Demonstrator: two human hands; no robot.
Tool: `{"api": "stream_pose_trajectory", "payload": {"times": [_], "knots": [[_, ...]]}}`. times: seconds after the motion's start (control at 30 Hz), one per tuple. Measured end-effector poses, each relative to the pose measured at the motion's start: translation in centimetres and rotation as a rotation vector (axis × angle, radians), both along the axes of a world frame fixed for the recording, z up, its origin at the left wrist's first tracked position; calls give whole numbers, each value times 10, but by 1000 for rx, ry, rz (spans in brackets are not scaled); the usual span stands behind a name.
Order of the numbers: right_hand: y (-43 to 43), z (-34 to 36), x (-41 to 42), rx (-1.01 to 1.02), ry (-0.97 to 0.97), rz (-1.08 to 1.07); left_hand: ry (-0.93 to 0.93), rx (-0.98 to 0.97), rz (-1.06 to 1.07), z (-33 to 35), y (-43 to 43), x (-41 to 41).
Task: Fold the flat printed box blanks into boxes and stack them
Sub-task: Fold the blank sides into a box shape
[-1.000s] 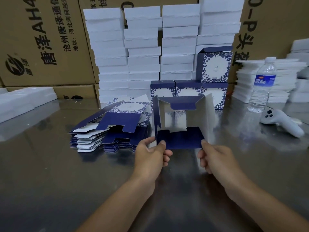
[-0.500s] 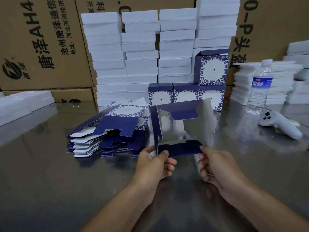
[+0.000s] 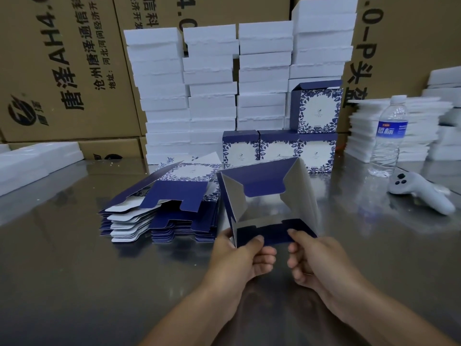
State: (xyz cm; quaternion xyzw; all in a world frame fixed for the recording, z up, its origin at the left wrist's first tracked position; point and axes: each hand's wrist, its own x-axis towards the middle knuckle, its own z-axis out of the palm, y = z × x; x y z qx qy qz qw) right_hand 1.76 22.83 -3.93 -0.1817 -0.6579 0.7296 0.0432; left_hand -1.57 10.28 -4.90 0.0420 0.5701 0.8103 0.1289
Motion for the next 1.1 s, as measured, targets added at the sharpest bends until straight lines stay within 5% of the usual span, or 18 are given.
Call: {"api": "stream_pose_trajectory", "payload": {"times": [1.1], "knots": [[4, 5, 1, -119, -68, 88, -57, -50, -36, 5, -8, -5]]}}
